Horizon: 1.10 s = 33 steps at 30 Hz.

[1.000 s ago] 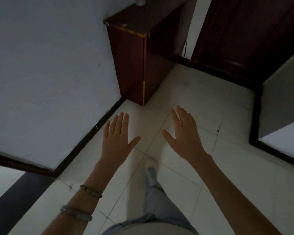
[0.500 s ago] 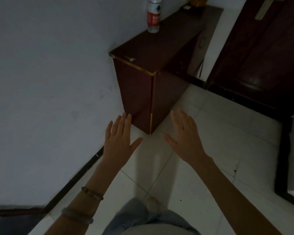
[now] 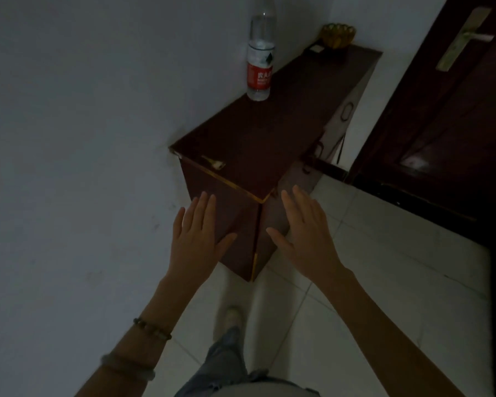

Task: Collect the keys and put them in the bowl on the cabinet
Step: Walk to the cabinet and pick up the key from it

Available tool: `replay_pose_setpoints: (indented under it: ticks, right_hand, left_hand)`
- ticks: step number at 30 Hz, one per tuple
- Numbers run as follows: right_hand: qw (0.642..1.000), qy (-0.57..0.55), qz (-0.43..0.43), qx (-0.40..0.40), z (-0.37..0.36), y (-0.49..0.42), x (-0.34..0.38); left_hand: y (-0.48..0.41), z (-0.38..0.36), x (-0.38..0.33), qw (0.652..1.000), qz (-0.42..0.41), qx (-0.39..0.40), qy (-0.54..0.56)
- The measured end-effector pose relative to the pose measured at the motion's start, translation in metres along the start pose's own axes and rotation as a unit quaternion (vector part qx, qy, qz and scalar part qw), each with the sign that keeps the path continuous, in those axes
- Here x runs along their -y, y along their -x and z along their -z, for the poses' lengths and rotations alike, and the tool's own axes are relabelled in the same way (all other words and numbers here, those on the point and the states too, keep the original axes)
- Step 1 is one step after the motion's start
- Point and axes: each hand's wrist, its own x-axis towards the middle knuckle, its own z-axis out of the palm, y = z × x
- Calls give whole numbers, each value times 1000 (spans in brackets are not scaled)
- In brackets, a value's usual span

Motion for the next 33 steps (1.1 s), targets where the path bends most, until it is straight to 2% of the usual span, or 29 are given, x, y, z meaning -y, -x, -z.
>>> replay_pose_setpoints:
  ticks: [6, 11, 17, 21, 27, 33]
  right_hand:
    - [1000, -3, 0, 24, -35, -92, -10]
    - [998, -8, 27, 52, -63, -147, -16]
    - [993, -51, 60, 90, -92, -185, -18]
    - [987, -118, 40, 103, -109, -208, -20]
    - [983, -79, 70, 152, -130, -234, -21]
    - [985, -67, 105, 124, -135, -240, -22]
  left_hand:
    - [-94, -7, 42, 1000, -7, 23, -6]
    - [-135, -22, 69, 999, -11, 42, 20]
    - [-157, -45, 84, 997, -17, 73, 36]
    - [-168, -62, 91, 996, -21, 85, 35]
    - [-170, -81, 93, 993, -30, 115, 2]
    - [-169, -84, 94, 994, -35, 100, -19]
